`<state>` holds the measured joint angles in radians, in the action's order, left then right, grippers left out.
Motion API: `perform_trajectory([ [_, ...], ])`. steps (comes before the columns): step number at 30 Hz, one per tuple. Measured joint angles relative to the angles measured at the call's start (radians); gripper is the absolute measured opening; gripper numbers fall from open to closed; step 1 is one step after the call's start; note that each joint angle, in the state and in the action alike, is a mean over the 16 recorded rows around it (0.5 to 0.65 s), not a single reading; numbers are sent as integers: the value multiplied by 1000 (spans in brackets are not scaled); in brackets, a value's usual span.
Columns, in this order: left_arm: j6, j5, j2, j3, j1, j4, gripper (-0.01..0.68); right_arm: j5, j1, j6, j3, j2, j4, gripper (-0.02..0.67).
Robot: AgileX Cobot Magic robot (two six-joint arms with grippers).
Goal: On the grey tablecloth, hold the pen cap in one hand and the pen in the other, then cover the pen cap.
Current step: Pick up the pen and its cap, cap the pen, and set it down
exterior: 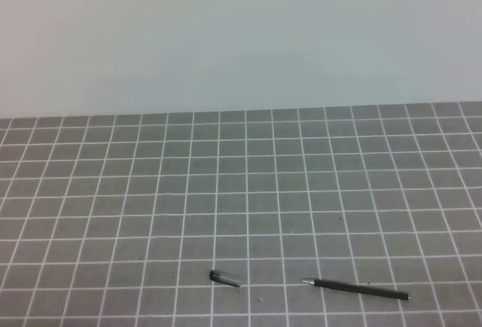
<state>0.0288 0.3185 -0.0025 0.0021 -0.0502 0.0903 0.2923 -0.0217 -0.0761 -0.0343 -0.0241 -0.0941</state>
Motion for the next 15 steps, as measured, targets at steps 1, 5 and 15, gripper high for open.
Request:
perform_trajectory([
  [1, 0, 0, 0, 0, 0, 0, -2, 0, 0, 0, 0, 0, 0, -4],
  [5, 0, 0, 0, 0, 0, 0, -3, 2, 0, 0, 0, 0, 0, -4],
  [15, 0, -1, 0, 3, 0, 0, -3, 4, 0, 0, 0, 0, 0, -4],
])
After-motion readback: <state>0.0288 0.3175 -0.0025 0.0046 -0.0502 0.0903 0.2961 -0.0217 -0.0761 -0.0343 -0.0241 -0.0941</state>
